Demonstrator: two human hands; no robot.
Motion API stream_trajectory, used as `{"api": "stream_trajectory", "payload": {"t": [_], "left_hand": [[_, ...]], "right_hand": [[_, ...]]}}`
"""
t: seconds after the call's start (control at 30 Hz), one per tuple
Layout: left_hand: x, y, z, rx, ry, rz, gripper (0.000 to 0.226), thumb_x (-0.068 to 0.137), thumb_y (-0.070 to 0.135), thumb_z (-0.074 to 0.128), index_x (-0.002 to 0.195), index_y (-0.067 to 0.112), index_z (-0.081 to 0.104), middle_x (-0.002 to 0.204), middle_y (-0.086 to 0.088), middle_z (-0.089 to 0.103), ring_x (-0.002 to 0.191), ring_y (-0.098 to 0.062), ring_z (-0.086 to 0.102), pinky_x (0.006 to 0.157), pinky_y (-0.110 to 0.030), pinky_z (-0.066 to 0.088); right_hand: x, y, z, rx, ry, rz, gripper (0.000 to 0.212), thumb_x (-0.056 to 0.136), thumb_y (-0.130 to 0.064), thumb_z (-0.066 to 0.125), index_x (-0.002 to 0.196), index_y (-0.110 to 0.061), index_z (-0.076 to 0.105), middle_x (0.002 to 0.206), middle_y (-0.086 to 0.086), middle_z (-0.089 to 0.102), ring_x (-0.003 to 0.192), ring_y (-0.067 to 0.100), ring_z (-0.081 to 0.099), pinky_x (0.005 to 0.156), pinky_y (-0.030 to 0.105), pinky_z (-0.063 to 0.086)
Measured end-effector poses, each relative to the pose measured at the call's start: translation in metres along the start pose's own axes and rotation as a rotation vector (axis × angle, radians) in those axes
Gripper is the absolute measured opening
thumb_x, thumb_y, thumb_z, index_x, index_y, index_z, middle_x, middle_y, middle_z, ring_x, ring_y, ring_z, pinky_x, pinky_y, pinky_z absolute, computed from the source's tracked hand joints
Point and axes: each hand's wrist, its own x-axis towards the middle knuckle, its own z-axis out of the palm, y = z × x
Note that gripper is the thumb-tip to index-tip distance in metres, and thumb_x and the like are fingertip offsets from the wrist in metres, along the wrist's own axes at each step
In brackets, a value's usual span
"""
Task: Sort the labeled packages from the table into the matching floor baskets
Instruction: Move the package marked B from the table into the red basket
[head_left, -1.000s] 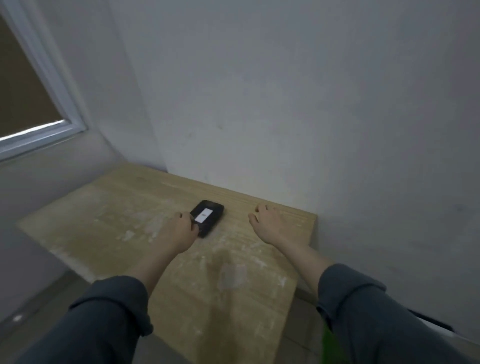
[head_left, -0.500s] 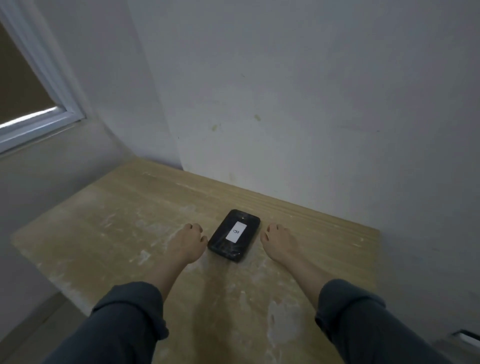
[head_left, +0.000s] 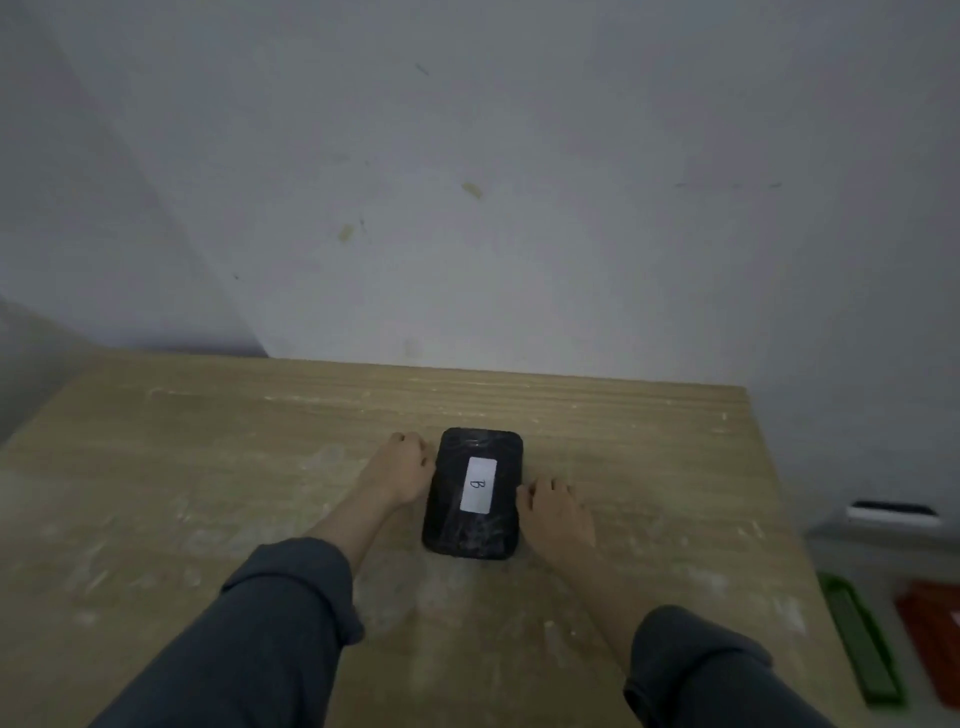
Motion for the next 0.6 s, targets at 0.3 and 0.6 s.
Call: {"api": "stream_trajectory", "payload": {"t": [0.3, 0.6], "left_hand": [[0.045, -0.020, 0.015, -0.374, -0.213, 0.194, 0.052, 0.095, 0.012, 0.049, 0.142, 0.001, 0.030, 0.144, -0.019, 0.044, 0.131, -0.032, 0.044, 0.110, -0.042, 0.037], [0.039, -0.024, 0.019, -0.564, -0.160, 0.143, 0.047, 0.096, 0.022, 0.047, 0.139, 0.009, 0.035, 0.124, -0.012, 0.056, 0.108, -0.031, 0.058, 0.096, -0.047, 0.051]], "right_hand": [[-0.034, -0.037, 0.049, 0.112, 0.099, 0.302, 0.055, 0.093, -0.053, 0.030, 0.123, -0.011, 0.049, 0.132, 0.012, 0.048, 0.123, 0.030, 0.041, 0.101, 0.046, 0.036], [-0.038, -0.036, 0.035, 0.583, 0.176, 0.324, 0.031, 0.095, -0.032, 0.046, 0.118, -0.011, 0.047, 0.114, 0.011, 0.051, 0.094, 0.024, 0.055, 0.077, 0.034, 0.049]]}}
